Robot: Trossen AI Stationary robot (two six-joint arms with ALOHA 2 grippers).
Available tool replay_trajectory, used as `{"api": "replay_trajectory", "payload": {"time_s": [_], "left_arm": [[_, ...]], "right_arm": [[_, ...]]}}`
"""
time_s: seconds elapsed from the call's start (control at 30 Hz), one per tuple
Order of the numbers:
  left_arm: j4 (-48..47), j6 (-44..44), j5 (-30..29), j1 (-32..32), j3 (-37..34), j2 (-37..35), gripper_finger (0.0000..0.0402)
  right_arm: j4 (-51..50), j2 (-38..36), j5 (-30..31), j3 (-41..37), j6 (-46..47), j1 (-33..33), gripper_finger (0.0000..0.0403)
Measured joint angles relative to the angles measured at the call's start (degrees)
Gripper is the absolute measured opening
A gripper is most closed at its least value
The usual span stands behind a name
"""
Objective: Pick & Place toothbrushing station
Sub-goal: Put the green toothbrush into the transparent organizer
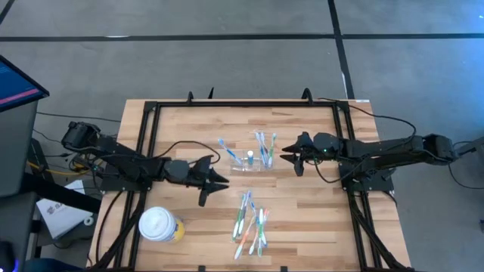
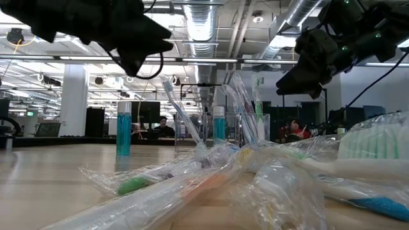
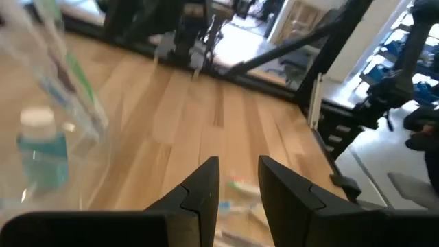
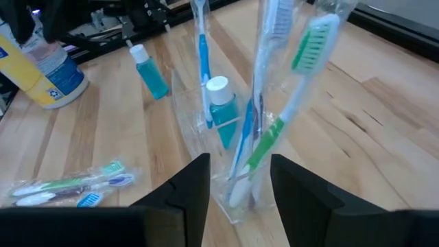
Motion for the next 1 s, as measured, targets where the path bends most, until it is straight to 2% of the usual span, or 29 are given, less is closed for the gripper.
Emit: {"api": "replay_trajectory", "payload": {"time_s": [0.3,0.5,0.77,1.0], "left_arm": [[-2.81,-5.47,-2.92,-3.51,0.0,0.06,0.0097],[-4.61,-11.81,-2.84,-4.12,0.74,4.47,0.0097],[-10.38,-13.76,-0.12,-5.33,9.03,15.11,0.0097],[-16.76,-16.76,0.93,-5.39,14.86,19.37,0.0097]], "right_arm": [[0.04,-0.19,0.0,0.04,-0.02,-0.02,0.0135],[0.04,-0.19,0.0,0.04,-0.13,-0.02,0.0134],[0.02,-0.17,0.0,0.04,0.35,-0.02,0.0132],[-0.21,-0.17,-0.02,0.04,0.48,-0.02,0.0134]]}}
